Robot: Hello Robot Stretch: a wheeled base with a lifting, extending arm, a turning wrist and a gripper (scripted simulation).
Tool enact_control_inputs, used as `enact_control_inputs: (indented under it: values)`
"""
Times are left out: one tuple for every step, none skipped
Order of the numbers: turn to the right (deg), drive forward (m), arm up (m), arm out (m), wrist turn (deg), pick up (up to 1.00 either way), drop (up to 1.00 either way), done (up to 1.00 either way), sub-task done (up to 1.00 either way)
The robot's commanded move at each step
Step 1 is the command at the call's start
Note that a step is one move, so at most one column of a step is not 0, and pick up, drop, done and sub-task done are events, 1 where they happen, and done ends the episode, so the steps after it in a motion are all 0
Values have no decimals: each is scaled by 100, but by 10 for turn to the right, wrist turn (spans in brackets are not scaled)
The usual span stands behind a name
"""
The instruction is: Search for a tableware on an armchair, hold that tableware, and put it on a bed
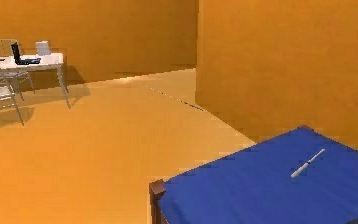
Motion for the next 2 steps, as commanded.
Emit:
enact_control_inputs:
  values:
    - [0, 0, -32, 0, 0, 0, 0, 0, 0]
    - [0, 0, 0, 0, 0, 0, 100, 0, 0]
